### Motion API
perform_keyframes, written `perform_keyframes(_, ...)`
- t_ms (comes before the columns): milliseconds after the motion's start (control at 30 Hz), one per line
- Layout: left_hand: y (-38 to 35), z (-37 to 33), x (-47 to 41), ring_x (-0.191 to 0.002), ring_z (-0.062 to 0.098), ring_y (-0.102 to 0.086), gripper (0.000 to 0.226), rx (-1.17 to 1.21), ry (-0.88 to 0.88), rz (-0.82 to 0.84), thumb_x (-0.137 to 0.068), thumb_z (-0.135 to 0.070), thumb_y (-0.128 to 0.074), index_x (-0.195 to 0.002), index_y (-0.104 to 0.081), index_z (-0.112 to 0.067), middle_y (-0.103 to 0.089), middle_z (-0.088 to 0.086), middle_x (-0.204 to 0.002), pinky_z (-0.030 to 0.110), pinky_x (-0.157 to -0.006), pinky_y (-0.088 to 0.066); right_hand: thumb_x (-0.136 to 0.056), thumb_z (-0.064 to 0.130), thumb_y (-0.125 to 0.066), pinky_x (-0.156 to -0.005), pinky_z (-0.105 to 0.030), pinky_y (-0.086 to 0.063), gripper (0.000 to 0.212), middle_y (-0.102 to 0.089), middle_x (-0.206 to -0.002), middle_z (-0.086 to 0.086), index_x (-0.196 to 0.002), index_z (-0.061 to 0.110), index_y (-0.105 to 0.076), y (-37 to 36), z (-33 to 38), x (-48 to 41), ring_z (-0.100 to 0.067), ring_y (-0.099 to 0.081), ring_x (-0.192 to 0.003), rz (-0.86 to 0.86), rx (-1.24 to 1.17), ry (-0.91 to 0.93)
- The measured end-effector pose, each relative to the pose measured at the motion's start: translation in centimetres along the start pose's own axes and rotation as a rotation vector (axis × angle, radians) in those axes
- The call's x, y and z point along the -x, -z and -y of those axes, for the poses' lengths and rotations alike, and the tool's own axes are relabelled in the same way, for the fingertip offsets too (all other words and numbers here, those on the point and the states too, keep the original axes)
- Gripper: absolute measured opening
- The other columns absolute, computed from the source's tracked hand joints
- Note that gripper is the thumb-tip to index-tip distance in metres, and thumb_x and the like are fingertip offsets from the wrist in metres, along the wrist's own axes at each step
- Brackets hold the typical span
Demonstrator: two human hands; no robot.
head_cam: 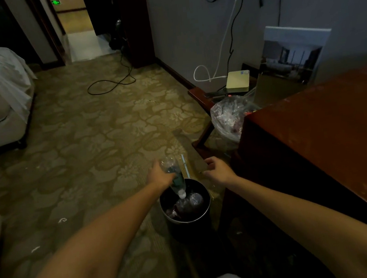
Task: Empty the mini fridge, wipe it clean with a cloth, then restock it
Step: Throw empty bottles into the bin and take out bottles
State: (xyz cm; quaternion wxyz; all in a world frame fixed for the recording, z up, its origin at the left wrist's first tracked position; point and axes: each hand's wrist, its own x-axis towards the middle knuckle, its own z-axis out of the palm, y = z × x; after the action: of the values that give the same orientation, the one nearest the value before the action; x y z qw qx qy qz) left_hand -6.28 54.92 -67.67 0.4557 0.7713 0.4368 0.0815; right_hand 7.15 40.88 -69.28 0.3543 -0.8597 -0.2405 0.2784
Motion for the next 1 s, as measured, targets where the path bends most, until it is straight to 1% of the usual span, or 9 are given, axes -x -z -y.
perform_keyframes(167,-0.5,0.2,1.0,-0.122,0.032,-0.051,0.068,-0.103,-0.004,0.073,-0.084,-0.022,-0.074,-0.142,-0.04,-0.011,-0.051,0.014,-0.137,0.034,-0.095,-0.042,-0.091,0.011,-0.064,-0.084,-0.033,-0.048,0.047,-0.055,-0.127,-0.014,-0.135,0.007,-0.047,0.2,-0.2,0.3,-0.026,-0.058,-0.112,0.01,-0.004,0.006)
perform_keyframes(367,0.8,-0.5,1.3,-0.127,0.031,-0.047,0.076,-0.181,0.001,0.051,-0.084,-0.004,-0.07,-0.148,-0.03,-0.008,-0.044,0.017,-0.144,0.032,-0.096,-0.043,-0.091,0.01,-0.064,-0.076,-0.026,-0.048,0.046,-0.055,-0.129,-0.014,-0.134,0.006,-0.048,0.4,-0.2,1.1,-0.024,-0.058,-0.108,0.025,-0.018,-0.012)
perform_keyframes(467,1.5,-1.0,1.8,-0.129,0.031,-0.045,0.073,-0.157,0.001,0.035,-0.083,-0.003,-0.07,-0.146,-0.033,-0.006,-0.044,0.017,-0.143,0.031,-0.097,-0.041,-0.092,0.006,-0.061,-0.049,-0.01,-0.044,0.044,-0.056,-0.128,-0.015,-0.134,0.004,-0.048,0.8,0.0,1.6,-0.019,-0.056,-0.093,0.029,-0.016,-0.005)
perform_keyframes(533,1.8,-1.2,2.1,-0.128,0.031,-0.046,0.069,-0.143,-0.008,0.037,-0.084,-0.004,-0.07,-0.144,-0.036,-0.003,-0.046,0.017,-0.141,0.032,-0.098,-0.041,-0.092,0.004,-0.06,-0.04,-0.007,-0.039,0.043,-0.055,-0.127,-0.015,-0.134,0.004,-0.049,1.1,0.3,2.2,-0.018,-0.056,-0.091,0.02,-0.015,0.006)
perform_keyframes(633,2.4,-1.6,2.8,-0.128,0.031,-0.046,0.066,-0.125,-0.013,0.034,-0.088,-0.01,-0.067,-0.145,-0.034,-0.003,-0.046,0.018,-0.142,0.032,-0.097,-0.041,-0.091,0.009,-0.062,-0.049,-0.013,-0.043,0.04,-0.059,-0.125,-0.013,-0.131,0.007,-0.053,1.8,1.0,3.2,-0.021,-0.06,-0.102,0.001,0.011,0.032)
perform_keyframes(700,2.6,-2.0,3.4,-0.127,0.031,-0.048,0.071,-0.119,-0.013,0.041,-0.088,-0.005,-0.067,-0.148,-0.029,-0.005,-0.045,0.019,-0.143,0.028,-0.087,-0.042,-0.09,0.014,-0.064,-0.065,-0.022,-0.051,0.04,-0.061,-0.123,-0.01,-0.129,0.009,-0.054,2.3,1.8,4.2,-0.023,-0.061,-0.108,-0.007,0.037,0.047)
perform_keyframes(767,3.0,-2.7,4.3,-0.126,0.031,-0.049,0.077,-0.11,-0.012,0.054,-0.085,0.001,-0.068,-0.15,-0.026,-0.006,-0.045,0.021,-0.142,0.024,-0.08,-0.04,-0.089,0.016,-0.065,-0.085,-0.03,-0.051,0.043,-0.062,-0.124,-0.01,-0.13,0.01,-0.054,3.0,2.7,5.2,-0.023,-0.06,-0.111,-0.015,0.064,0.065)
perform_keyframes(900,4.2,-4.7,6.4,-0.123,0.032,-0.051,0.081,-0.125,-0.068,0.057,-0.079,-0.001,-0.074,-0.148,-0.031,-0.008,-0.046,0.02,-0.141,0.034,-0.094,-0.046,-0.09,0.018,-0.064,-0.087,-0.028,-0.046,0.043,-0.061,-0.125,-0.009,-0.132,0.01,-0.054,4.8,4.8,7.9,-0.022,-0.059,-0.114,-0.044,0.086,0.113)
perform_keyframes(1000,4.8,-6.5,8.2,-0.124,0.031,-0.05,0.083,-0.11,-0.118,0.071,-0.078,-0.003,-0.077,-0.147,-0.033,-0.008,-0.045,0.02,-0.142,0.036,-0.097,-0.045,-0.091,0.017,-0.064,-0.093,-0.032,-0.048,0.038,-0.062,-0.125,-0.008,-0.127,0.008,-0.057,6.1,6.1,10.2,-0.022,-0.059,-0.114,-0.071,0.097,0.152)
